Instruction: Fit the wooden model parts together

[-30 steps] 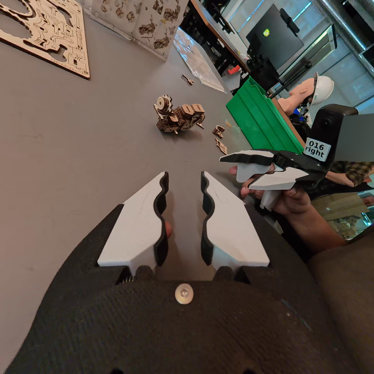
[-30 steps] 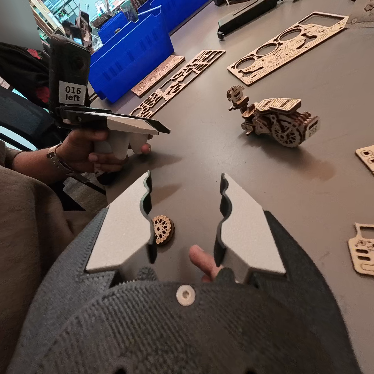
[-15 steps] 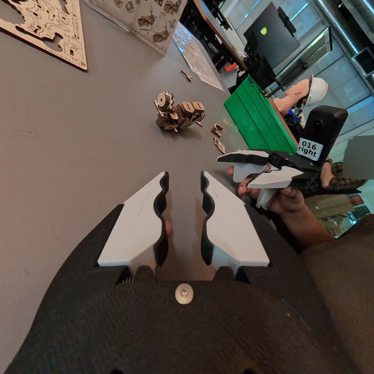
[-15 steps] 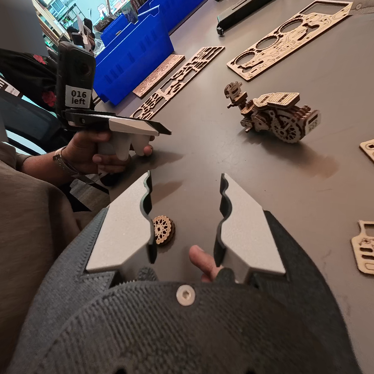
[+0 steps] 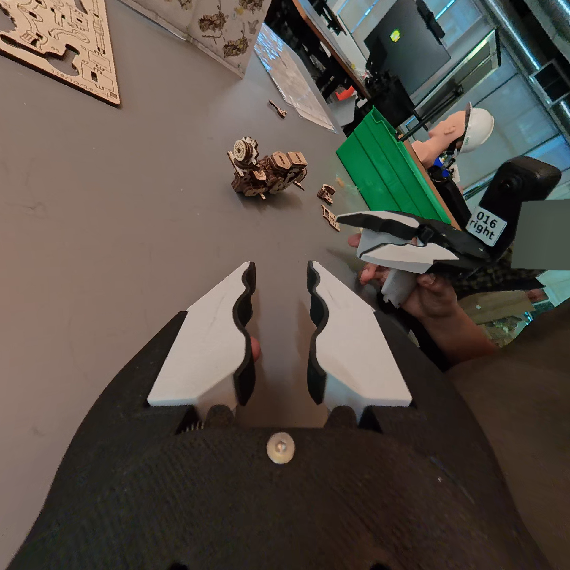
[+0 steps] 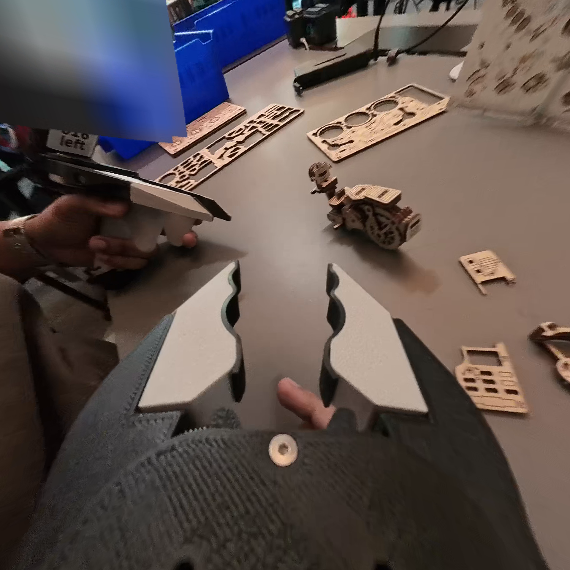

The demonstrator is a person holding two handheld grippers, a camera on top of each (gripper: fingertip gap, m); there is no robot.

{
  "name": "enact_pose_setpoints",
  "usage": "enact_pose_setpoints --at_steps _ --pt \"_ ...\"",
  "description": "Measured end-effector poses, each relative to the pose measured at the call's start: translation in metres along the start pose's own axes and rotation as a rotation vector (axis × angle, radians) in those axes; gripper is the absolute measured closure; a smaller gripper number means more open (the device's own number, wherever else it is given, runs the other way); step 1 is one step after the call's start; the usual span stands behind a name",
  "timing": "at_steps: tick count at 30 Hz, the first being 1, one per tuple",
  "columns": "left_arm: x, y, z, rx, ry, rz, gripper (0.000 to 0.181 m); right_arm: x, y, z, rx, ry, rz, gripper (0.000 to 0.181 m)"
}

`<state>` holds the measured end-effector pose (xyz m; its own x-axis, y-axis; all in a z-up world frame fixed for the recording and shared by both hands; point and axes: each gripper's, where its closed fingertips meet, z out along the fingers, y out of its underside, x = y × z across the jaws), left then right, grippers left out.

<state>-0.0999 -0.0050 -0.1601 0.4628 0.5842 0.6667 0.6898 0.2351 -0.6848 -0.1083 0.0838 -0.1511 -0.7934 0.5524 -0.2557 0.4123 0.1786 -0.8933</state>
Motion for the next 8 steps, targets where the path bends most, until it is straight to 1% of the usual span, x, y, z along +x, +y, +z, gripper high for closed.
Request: enact_pose_setpoints --at_steps 8 --pt "-0.0031 -0.0035 0.0012 0.006 0.001 -0.017 0.152 0.0045 0.0036 0.0035 -0.031 0.007 0.028 0.126"
